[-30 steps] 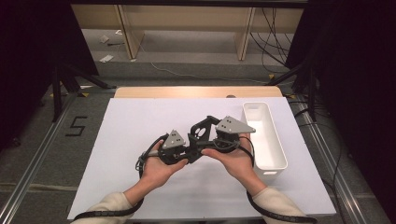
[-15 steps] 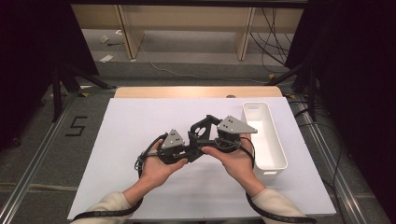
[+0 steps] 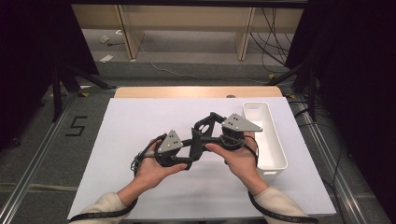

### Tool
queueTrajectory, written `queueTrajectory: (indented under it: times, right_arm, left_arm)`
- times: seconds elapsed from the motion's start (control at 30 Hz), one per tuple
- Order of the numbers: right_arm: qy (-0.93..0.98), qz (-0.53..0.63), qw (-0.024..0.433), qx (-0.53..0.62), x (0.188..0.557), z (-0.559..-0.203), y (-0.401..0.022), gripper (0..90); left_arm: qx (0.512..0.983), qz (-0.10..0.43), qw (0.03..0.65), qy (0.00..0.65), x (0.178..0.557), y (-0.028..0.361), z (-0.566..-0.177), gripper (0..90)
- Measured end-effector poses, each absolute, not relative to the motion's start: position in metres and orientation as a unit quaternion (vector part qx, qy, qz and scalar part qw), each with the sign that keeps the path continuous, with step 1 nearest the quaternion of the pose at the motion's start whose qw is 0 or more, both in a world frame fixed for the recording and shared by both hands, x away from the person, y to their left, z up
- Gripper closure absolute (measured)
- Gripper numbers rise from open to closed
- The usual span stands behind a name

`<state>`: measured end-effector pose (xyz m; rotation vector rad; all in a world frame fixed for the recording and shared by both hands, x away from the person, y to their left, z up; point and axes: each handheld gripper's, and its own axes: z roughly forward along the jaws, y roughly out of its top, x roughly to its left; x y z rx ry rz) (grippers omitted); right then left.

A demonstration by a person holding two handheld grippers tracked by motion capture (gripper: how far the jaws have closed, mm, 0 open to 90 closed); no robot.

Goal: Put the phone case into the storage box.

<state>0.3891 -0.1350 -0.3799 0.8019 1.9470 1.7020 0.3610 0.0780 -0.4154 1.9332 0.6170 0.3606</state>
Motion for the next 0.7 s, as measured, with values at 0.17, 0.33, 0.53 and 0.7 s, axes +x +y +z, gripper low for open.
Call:
queueTrajectory:
  times: [0.17,0.33,0.53,0.7]
  right_arm:
    - [0.699,0.615,0.218,0.292,0.39,-0.378,-0.14,14.5]
    - [0.694,0.616,0.221,0.299,0.392,-0.376,-0.145,14.5]
    - [0.691,0.616,0.222,0.305,0.393,-0.375,-0.149,14.5]
    - [0.689,0.615,0.226,0.31,0.394,-0.374,-0.152,14.5]
  left_arm:
    - [0.806,0.157,0.514,0.247,0.354,0.084,-0.413,14.0]
    - [0.809,0.175,0.504,0.248,0.351,0.09,-0.413,0.0]
    - [0.805,0.184,0.501,0.257,0.35,0.101,-0.414,0.0]
    - [0.803,0.184,0.501,0.266,0.347,0.11,-0.416,0.0]
